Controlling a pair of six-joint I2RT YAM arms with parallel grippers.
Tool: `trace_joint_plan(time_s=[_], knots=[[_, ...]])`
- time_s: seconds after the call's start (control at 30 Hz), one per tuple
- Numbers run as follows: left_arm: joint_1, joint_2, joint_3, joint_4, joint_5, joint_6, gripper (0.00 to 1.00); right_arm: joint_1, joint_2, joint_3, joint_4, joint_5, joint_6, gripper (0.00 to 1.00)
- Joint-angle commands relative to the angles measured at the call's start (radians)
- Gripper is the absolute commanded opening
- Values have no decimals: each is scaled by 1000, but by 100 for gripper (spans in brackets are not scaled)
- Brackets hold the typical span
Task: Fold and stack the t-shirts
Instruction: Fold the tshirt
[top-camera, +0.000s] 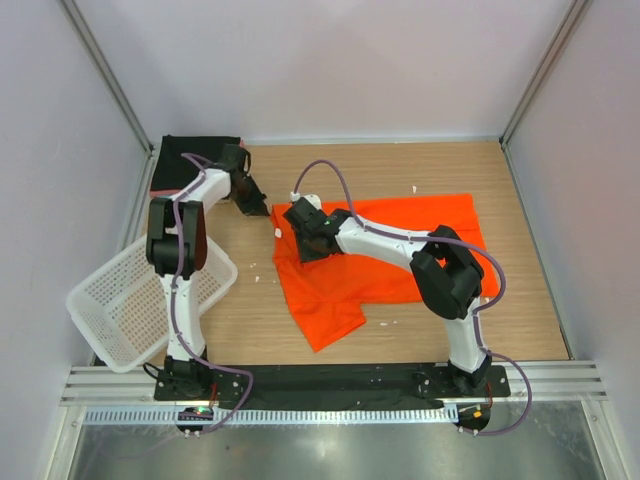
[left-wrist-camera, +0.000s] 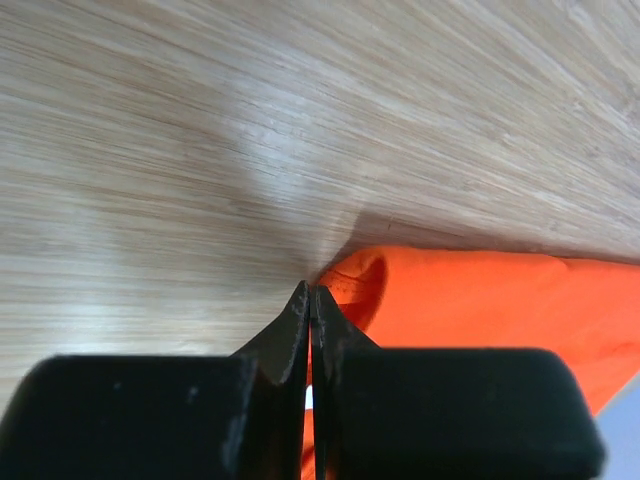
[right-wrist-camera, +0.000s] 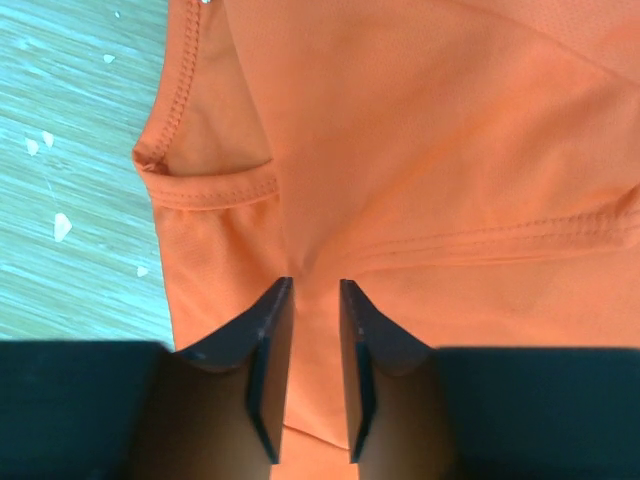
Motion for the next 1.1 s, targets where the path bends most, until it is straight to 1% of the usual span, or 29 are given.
trace_joint_plan(time_s=[0.0, 0.1, 0.2, 0.23, 0.33, 0.47, 0.6, 0.73, 0.77, 0.9, 0.97, 1.07], knots=[[1, -38, 74, -80, -70, 54, 0, -13, -56, 48, -33, -16, -8, 33], [-3, -86, 119, -107, -67, 71, 1, -60, -100, 30, -61, -39, -5, 34], [-14, -123, 125, -109, -80, 77, 3, -111, -160, -24, -53, -59, -3, 33], [-20, -124, 125, -110, -76, 77, 3, -148, -171, -36, -44, -61, -3, 33], [-45, -112, 113, -62, -18, 76, 3, -228, -185, -71, -21, -85, -15, 32], [-86, -51, 125, -20, 37, 69, 3, -289, -157, -76, 5, -101, -40, 31], [-104, 17, 142, -1, 43, 54, 2, -306, -114, -71, 18, -92, -63, 31], [-103, 67, 178, -66, -73, 71, 1, -306, -93, -123, 48, -78, -55, 31], [-104, 83, 185, -75, -93, 79, 1, -306, -96, -163, 64, -93, -51, 31], [-98, 130, 244, -112, -141, 105, 1, -308, -88, -229, 117, -121, -40, 31], [-98, 150, 269, -126, -147, 108, 0, -306, -84, -242, 108, -93, -32, 25], [-97, 175, 292, -140, -159, 106, 0, -308, -105, -243, 93, -43, -29, 22]])
